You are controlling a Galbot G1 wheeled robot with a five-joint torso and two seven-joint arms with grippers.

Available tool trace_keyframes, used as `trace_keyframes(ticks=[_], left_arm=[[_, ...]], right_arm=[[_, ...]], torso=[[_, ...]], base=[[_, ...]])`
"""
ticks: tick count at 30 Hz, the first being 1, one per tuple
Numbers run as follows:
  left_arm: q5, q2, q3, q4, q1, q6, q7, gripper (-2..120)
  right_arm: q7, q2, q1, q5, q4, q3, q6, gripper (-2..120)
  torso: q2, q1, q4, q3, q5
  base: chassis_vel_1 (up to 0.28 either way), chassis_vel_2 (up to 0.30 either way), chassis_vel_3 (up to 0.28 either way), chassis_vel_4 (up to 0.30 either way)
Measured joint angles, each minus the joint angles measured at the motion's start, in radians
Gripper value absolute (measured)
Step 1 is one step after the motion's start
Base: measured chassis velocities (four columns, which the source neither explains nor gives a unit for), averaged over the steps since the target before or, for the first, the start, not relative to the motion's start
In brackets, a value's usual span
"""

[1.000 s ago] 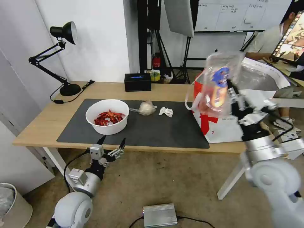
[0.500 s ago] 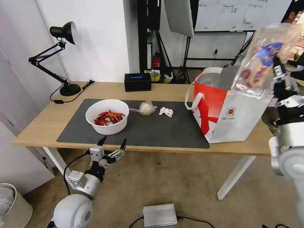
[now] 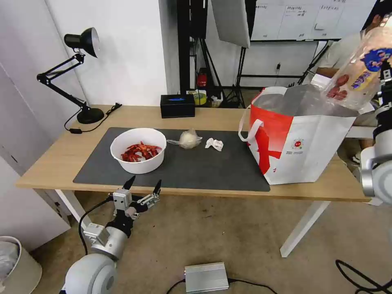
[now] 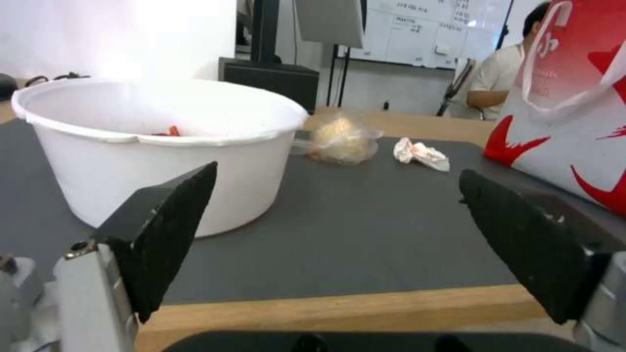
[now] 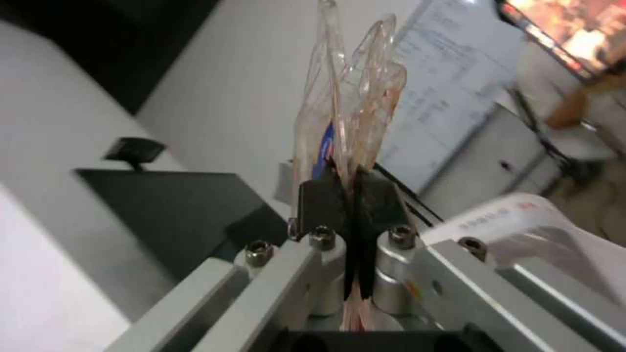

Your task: Pick up the trash from the table and place it into the takeout bag.

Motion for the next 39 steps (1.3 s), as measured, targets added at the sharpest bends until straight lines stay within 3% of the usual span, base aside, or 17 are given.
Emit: trace_keyframes(ticks=[13, 39], left_arm=[[0.011, -0.009, 0.002, -0.004, 0.005, -0.005, 0.005, 100], [0.021, -0.033, -0.018, -0.020, 0.025, -0.005, 0.016, 100]], right_arm=[[0.155, 0.012, 0.100, 0.105, -0.093, -0.078, -0.048, 0], [0.315, 0.100, 0.293, 0.189, -0.166, -0.202, -0.048, 0]], torso=[[0.000, 0.000, 0.0000, 0.000, -0.0001], [0.000, 0.000, 0.0001, 0.000, -0.0002]], base=[[0.000, 0.000, 0.000, 0.000], [0.000, 0.000, 0.000, 0.000]])
